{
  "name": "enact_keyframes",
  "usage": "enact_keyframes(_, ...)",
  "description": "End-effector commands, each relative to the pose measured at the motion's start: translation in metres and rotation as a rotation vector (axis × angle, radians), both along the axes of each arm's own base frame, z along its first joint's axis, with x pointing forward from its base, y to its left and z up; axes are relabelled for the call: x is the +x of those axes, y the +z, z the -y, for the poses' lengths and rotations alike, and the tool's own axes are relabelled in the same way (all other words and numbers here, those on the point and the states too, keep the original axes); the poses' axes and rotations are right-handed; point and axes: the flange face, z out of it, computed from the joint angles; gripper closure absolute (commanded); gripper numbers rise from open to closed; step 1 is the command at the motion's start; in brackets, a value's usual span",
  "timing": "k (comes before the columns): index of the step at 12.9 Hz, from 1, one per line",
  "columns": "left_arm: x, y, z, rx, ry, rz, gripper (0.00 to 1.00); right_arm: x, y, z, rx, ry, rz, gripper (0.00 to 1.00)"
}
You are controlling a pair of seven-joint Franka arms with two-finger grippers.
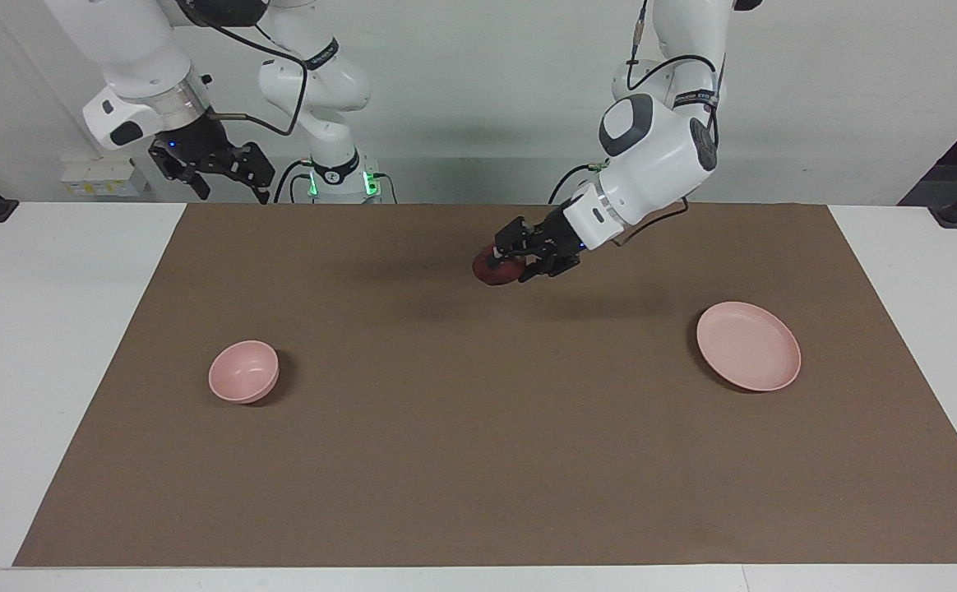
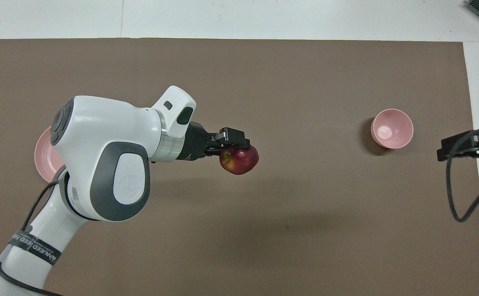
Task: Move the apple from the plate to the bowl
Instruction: 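Hold the apple with the left gripper while the right gripper approaches it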
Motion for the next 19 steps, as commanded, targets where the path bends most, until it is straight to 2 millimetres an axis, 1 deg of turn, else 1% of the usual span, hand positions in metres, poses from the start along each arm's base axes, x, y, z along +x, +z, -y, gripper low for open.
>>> enact_keyframes(1,-0.001,0.018,-0.008,-0.025,-0.019,0.009,1.00,-0.003,-0.036,-0.032,0.082,-0.192,-0.069,0.00)
enact_keyframes(2,0.003,0.017,-0.016,-0.026,-0.008,0.003,1.00,0.000,-0.051,-0.044,0.119,-0.265,-0.113,0.00)
enact_keyframes(4,0.002,0.017,-0.018,-0.028,-0.022,-0.015,1.00,0.008,-0.073,-0.064,0.191,-0.456,-0.209,0.00)
enact_keyframes(5,0.002,0.017,-0.017,-0.030,-0.022,-0.017,1.00,0.010,-0.082,-0.081,0.216,-0.508,-0.254,0.00)
enact_keyframes(7,0.001,0.023,-0.018,-0.035,-0.022,-0.010,1.00,0.015,-0.109,-0.094,0.285,-0.660,-0.318,0.00)
enact_keyframes(8,0.000,0.026,-0.019,-0.037,-0.021,-0.004,1.00,0.012,-0.123,-0.114,0.313,-0.696,-0.337,0.00)
enact_keyframes(10,-0.001,0.029,-0.020,-0.038,-0.025,-0.007,1.00,0.012,-0.143,-0.142,0.360,-0.795,-0.367,0.00)
enact_keyframes(11,-0.001,0.030,-0.021,-0.039,-0.024,-0.004,1.00,0.012,-0.148,-0.150,0.395,-0.830,-0.389,0.00)
enact_keyframes(12,-0.001,0.030,-0.021,-0.039,-0.023,-0.003,1.00,0.012,-0.150,-0.152,0.422,-0.864,-0.407,0.00)
enact_keyframes(15,-0.001,0.030,-0.021,-0.039,-0.023,-0.003,1.00,0.015,-0.144,-0.160,0.508,-0.957,-0.469,0.00)
enact_keyframes(16,-0.001,0.030,-0.021,-0.039,-0.023,-0.003,1.00,0.014,-0.144,-0.168,0.521,-0.983,-0.481,0.00)
enact_keyframes(18,-0.004,0.034,-0.019,-0.040,-0.027,0.005,1.00,0.017,-0.142,-0.174,0.560,-1.049,-0.521,0.00)
enact_keyframes(19,-0.004,0.035,-0.018,-0.041,-0.027,0.006,1.00,0.019,-0.151,-0.176,0.582,-1.078,-0.564,0.00)
